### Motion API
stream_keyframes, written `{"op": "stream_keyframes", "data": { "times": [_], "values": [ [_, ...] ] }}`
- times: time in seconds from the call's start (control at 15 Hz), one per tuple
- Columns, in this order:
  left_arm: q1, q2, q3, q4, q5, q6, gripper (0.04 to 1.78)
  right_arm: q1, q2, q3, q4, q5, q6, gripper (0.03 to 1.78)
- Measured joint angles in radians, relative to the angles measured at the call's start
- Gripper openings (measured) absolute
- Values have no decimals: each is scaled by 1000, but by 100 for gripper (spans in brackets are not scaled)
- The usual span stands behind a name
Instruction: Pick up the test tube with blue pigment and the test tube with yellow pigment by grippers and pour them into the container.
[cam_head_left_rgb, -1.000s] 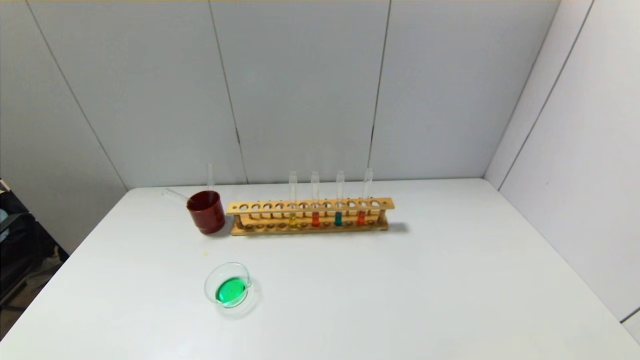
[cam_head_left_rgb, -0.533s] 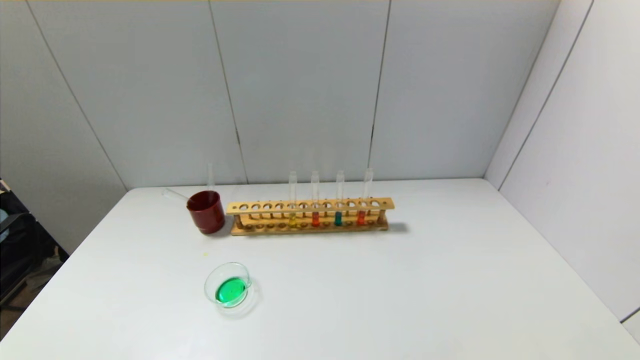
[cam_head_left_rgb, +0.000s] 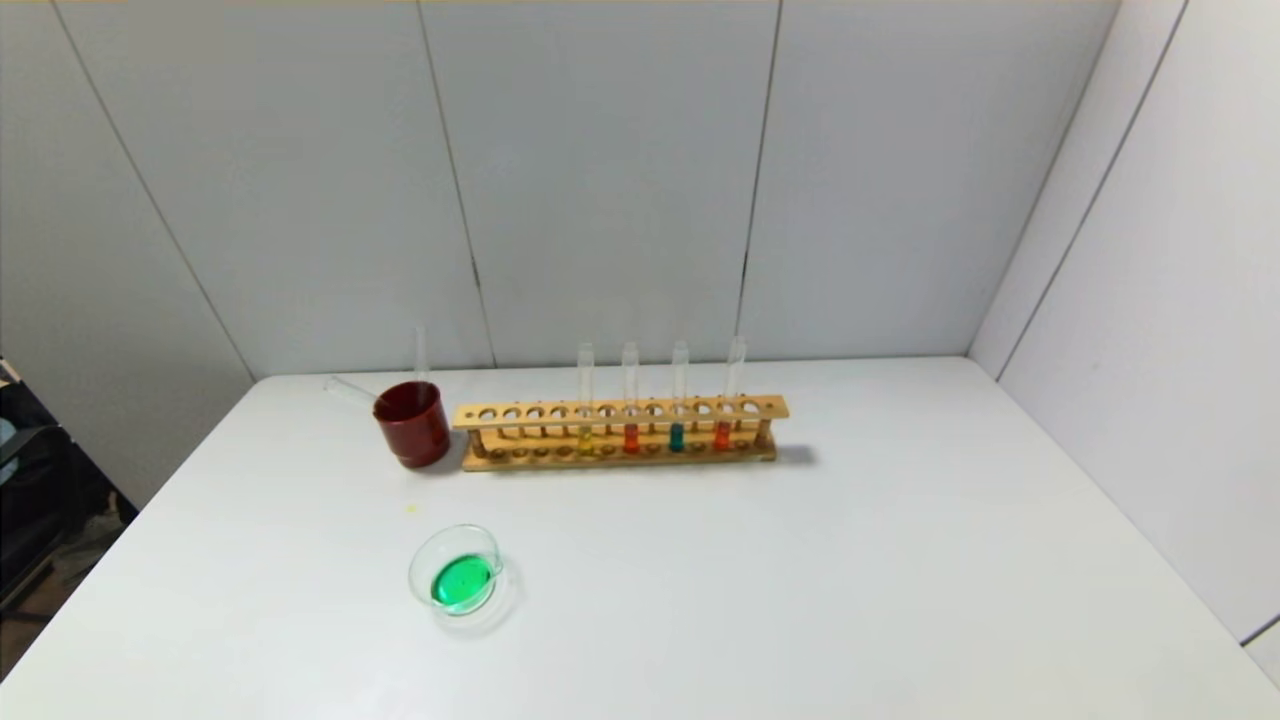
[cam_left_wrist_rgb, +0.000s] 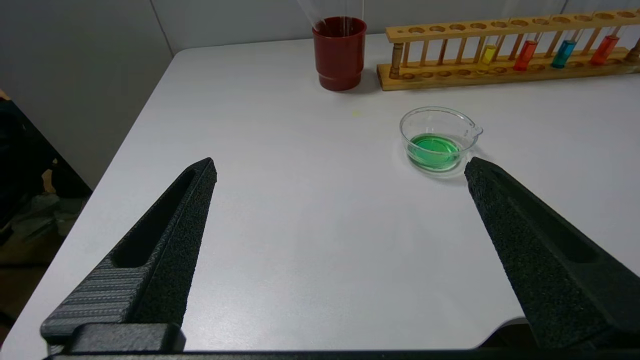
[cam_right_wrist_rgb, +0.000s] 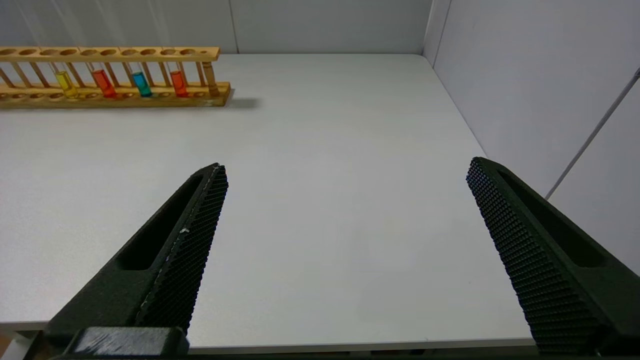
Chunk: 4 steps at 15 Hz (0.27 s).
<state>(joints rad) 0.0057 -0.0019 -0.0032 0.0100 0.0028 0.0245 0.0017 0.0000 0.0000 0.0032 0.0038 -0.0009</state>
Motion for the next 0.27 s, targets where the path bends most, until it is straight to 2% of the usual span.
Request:
{"op": "stream_keyframes", "data": {
  "times": [0.27],
  "values": [
    [0,0,-1,0,0,5,175,-1,0,0,0,0,0,175]
  ]
}}
